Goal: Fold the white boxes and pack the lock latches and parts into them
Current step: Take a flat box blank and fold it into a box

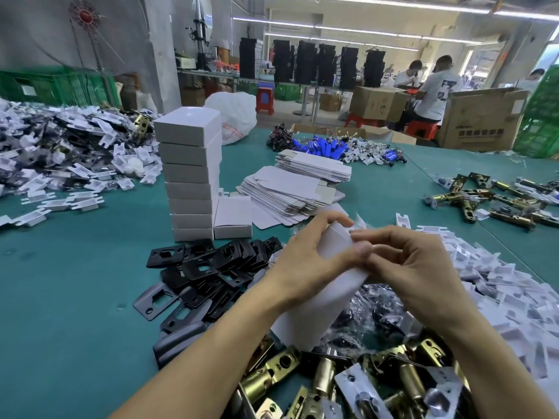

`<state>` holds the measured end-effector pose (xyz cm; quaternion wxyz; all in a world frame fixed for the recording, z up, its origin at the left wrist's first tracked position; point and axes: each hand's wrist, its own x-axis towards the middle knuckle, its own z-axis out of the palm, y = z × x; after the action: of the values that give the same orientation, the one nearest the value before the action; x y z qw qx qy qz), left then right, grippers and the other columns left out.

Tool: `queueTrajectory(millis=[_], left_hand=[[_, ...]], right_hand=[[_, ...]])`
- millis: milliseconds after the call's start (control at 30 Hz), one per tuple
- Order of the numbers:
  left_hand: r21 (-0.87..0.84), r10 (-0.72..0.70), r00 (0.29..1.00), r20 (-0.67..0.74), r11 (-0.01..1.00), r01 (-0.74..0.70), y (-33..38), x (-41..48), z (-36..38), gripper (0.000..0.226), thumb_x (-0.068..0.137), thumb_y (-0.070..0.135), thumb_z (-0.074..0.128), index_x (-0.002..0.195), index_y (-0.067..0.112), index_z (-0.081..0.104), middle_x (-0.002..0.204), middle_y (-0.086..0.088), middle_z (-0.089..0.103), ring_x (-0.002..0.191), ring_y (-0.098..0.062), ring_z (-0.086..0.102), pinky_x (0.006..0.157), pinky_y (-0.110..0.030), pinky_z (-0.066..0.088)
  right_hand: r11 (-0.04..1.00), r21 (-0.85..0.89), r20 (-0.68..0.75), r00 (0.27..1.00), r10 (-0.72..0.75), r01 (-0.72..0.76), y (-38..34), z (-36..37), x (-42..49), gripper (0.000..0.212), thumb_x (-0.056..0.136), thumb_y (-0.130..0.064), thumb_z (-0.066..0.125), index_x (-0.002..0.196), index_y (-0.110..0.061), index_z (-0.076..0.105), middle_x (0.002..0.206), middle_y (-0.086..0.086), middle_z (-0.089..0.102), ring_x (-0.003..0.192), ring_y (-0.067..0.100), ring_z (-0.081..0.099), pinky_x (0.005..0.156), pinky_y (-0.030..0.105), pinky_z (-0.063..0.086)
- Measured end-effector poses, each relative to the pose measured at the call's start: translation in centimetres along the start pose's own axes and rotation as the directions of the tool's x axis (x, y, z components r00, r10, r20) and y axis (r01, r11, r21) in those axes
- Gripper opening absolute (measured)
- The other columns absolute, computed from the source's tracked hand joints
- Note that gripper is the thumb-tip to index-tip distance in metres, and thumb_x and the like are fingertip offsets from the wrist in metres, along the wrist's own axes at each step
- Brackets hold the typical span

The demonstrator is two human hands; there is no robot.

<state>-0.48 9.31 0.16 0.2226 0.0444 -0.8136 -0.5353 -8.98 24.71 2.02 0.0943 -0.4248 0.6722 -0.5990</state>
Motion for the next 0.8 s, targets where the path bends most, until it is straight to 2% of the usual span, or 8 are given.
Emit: queueTrajectory(millis=[100,200,267,400,500,600,700,800], left_hand=[[0.095,0.009,0.999,0.047,0.995,-0.014,-0.1,-0.2,0.0,0.075,0.051,0.063,0.085,0.111,0.051,0.041,0.111,0.013,0.058,0.099,-0.009,0.060,0.084,-0.032,0.055],[0.196,0.064,0.996,0.065,0.978,-0.076,0.0,-0.4,0.1,0.091,0.051,0.046,0.094,0.116,0.048,0.029,0.114,0.010,0.055,0.102,-0.015,0.059,0.082,-0.042,0.056],[0.192,0.081,0.996,0.027,0.978,-0.085,0.0,-0.4,0.3,0.086,0.054,0.038,0.092,0.113,0.043,0.028,0.109,0.006,0.057,0.096,-0.015,0.060,0.075,-0.040,0.057],[0.216,0.088,0.995,-0.038,0.973,-0.078,-0.1,-0.5,0.5,0.073,0.057,0.036,0.085,0.102,0.038,0.027,0.097,0.011,0.053,0.083,-0.004,0.055,0.059,-0.023,0.047],[0.203,0.080,0.995,-0.053,0.977,-0.068,0.1,-0.5,0.6,0.071,0.060,0.034,0.083,0.102,0.036,0.026,0.095,0.006,0.053,0.079,-0.011,0.055,0.062,-0.034,0.052],[0.245,0.109,0.987,-0.122,0.967,-0.076,0.7,-0.7,0.6,0.067,0.059,0.040,0.074,0.104,0.037,0.024,0.089,0.007,0.052,0.073,-0.017,0.057,0.058,-0.042,0.052],[0.289,0.178,0.975,-0.132,0.948,-0.134,1.3,-0.9,0.3,0.066,0.058,0.041,0.072,0.107,0.037,0.029,0.092,0.009,0.052,0.072,-0.017,0.060,0.057,-0.044,0.052],[0.332,0.217,0.969,-0.121,0.928,-0.166,1.5,-0.9,0.2,0.067,0.060,0.037,0.076,0.112,0.034,0.034,0.099,0.007,0.053,0.077,-0.017,0.061,0.059,-0.043,0.054]], right_hand=[[0.999,-0.011,0.011,0.999,0.042,-0.042,-0.1,-0.4,0.1,0.023,0.072,-0.024,0.077,0.094,-0.025,0.075,0.096,0.000,0.077,0.085,0.021,0.075,0.069,0.036,0.062],[0.993,-0.112,0.011,0.999,0.033,-0.031,-0.1,-0.1,0.1,0.028,0.084,-0.007,0.074,0.101,-0.029,0.072,0.102,-0.004,0.075,0.084,0.021,0.073,0.074,0.045,0.061],[0.986,-0.164,0.019,1.000,0.015,-0.012,-0.2,0.2,0.1,0.038,0.086,-0.005,0.072,0.107,-0.036,0.070,0.103,-0.011,0.075,0.087,0.014,0.072,0.078,0.040,0.061],[0.987,-0.161,0.024,1.000,-0.006,0.010,-0.1,0.4,0.2,0.037,0.086,-0.003,0.071,0.105,-0.035,0.072,0.102,-0.011,0.076,0.094,0.009,0.072,0.085,0.036,0.058],[0.992,-0.129,0.042,0.999,-0.001,0.006,-0.3,0.5,0.2,0.037,0.088,-0.006,0.070,0.105,-0.038,0.072,0.099,-0.010,0.077,0.088,0.010,0.073,0.077,0.031,0.058],[0.998,-0.056,0.067,0.998,0.012,-0.008,-0.5,0.6,0.1,0.036,0.091,-0.009,0.067,0.112,-0.038,0.071,0.099,-0.002,0.077,0.088,0.032,0.074,0.075,0.050,0.060],[0.999,-0.028,0.092,0.995,0.026,-0.023,-1.1,0.4,0.1,0.035,0.090,-0.018,0.065,0.114,-0.042,0.072,0.095,0.017,0.075,0.096,0.051,0.064,0.082,0.068,0.050],[1.000,-0.013,0.106,0.994,-0.012,0.013,-1.8,0.2,0.0,0.034,0.086,-0.021,0.064,0.112,-0.042,0.071,0.097,0.003,0.077,0.094,0.031,0.073,0.086,0.049,0.057]])
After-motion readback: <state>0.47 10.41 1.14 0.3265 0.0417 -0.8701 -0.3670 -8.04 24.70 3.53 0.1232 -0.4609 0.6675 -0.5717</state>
